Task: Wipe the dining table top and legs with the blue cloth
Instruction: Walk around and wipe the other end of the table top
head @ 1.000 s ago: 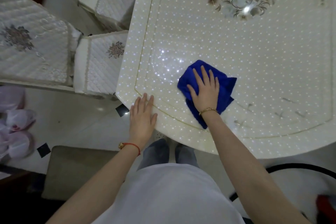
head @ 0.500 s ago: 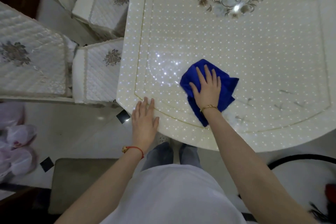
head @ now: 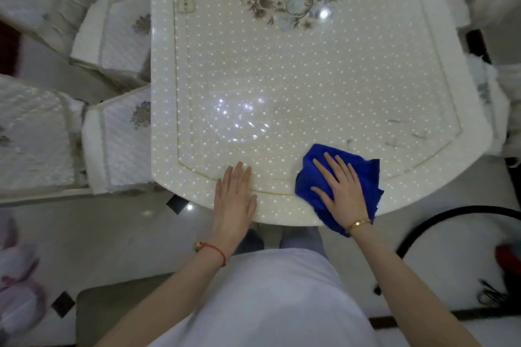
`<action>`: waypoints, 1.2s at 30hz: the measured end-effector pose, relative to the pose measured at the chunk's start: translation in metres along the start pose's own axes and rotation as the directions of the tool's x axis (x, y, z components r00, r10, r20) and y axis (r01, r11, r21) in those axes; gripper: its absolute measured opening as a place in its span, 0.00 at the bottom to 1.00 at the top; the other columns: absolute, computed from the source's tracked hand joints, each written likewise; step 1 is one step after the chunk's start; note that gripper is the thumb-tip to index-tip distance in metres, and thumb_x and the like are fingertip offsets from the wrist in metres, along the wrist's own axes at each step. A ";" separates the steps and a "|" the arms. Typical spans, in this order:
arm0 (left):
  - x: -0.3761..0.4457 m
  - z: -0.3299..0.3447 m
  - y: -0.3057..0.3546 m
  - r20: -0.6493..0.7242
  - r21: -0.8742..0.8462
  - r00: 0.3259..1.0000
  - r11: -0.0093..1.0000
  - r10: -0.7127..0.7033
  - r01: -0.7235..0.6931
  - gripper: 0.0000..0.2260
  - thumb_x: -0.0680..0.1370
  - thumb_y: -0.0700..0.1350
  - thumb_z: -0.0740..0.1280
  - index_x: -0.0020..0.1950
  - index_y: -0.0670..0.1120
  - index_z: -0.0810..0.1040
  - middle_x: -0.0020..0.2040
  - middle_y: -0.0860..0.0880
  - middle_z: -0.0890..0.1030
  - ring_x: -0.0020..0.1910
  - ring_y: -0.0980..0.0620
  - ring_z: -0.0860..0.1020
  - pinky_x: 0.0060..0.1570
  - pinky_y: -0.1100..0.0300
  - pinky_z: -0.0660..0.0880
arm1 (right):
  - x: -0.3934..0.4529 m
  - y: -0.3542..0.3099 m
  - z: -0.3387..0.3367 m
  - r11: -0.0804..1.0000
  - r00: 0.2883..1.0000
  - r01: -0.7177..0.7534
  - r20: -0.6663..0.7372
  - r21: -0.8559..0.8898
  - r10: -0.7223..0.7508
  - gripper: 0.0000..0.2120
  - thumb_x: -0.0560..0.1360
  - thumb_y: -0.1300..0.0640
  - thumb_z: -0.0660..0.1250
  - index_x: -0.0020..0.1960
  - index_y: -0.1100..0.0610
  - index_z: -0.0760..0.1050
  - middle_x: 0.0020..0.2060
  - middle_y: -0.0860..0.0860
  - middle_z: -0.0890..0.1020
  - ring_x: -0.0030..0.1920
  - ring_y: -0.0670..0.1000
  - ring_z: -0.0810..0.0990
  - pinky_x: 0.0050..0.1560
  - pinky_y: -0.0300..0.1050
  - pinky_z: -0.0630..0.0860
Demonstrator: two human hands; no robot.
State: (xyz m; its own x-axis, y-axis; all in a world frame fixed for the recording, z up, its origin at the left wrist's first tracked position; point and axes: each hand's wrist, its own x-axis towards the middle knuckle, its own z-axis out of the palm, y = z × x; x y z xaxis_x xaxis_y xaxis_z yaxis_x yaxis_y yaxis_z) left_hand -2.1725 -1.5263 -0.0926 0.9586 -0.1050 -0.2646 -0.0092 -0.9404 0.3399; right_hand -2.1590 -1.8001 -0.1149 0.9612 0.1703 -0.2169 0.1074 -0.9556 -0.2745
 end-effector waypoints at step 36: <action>0.025 0.046 0.082 0.001 -0.137 0.974 0.965 -0.225 0.223 0.29 0.82 0.50 0.60 0.80 0.50 0.50 0.80 0.51 0.47 0.79 0.50 0.44 0.78 0.48 0.42 | 0.095 0.128 -0.053 0.997 0.993 -0.072 -0.088 0.026 0.074 0.29 0.79 0.38 0.51 0.77 0.48 0.58 0.76 0.53 0.61 0.75 0.57 0.59 0.76 0.56 0.54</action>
State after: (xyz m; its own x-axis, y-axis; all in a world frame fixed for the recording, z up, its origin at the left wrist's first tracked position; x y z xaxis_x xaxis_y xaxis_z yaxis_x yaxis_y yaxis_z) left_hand -2.1621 -1.6208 -0.1126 0.9359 0.1090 -0.3349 0.2437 -0.8869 0.3924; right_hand -2.0408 -1.9188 -0.1206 0.9851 0.0775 -0.1536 0.0313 -0.9587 -0.2827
